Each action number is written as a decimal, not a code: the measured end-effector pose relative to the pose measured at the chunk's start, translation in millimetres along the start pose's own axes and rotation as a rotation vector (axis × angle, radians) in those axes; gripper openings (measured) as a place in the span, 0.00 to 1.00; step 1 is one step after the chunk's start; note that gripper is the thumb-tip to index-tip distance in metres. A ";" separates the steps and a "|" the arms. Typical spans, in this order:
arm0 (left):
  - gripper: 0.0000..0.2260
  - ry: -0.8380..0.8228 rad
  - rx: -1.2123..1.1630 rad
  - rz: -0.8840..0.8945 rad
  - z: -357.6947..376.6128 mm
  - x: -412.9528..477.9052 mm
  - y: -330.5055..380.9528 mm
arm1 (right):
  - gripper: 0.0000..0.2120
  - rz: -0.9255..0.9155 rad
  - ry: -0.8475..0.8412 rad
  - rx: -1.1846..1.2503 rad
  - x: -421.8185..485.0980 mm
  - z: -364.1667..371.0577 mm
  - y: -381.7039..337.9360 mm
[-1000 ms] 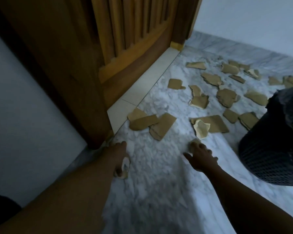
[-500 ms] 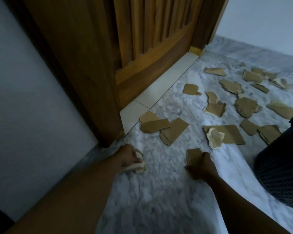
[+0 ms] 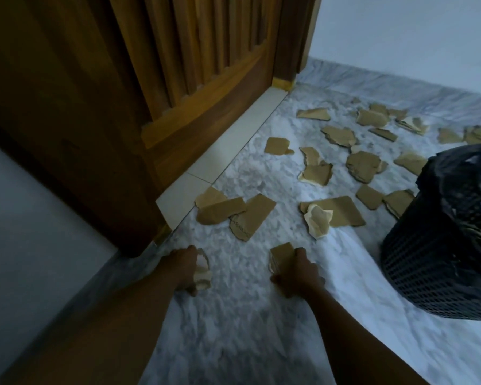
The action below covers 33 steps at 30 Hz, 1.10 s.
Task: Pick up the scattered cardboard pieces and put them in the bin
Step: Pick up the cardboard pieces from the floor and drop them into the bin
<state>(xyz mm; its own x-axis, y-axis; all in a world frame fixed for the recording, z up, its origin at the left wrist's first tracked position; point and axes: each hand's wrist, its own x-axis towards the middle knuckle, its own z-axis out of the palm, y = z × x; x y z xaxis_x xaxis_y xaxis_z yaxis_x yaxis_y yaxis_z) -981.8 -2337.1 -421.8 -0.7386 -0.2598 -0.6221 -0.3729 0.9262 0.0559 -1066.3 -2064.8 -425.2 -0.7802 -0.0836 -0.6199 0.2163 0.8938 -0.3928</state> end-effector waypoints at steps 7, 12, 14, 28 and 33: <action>0.34 -0.044 -0.343 0.160 -10.5 23.1 31.4 | 0.25 0.013 0.175 0.117 32.0 -41.4 -12.0; 0.31 0.103 -0.755 0.247 -33.8 57.5 94.6 | 0.29 0.020 0.249 0.073 60.0 -80.1 -22.9; 0.32 0.118 -0.727 0.226 -47.7 71.6 118.0 | 0.25 -0.024 0.220 0.021 77.5 -87.4 -22.2; 0.29 0.199 -0.221 0.044 -54.4 111.7 153.0 | 0.26 -0.088 0.257 0.099 101.3 -74.6 -4.7; 0.27 0.266 -0.141 0.094 -60.0 115.3 158.5 | 0.29 -0.168 0.194 0.127 98.3 -107.8 -7.5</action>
<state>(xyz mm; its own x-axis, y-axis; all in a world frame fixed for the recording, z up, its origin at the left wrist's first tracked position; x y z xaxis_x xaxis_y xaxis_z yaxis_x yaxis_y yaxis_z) -1159.8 -2236.7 -437.8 -0.8876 -0.2540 -0.3843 -0.3562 0.9075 0.2228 -1207.9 -2032.3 -409.9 -0.9063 -0.1297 -0.4023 0.1363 0.8112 -0.5686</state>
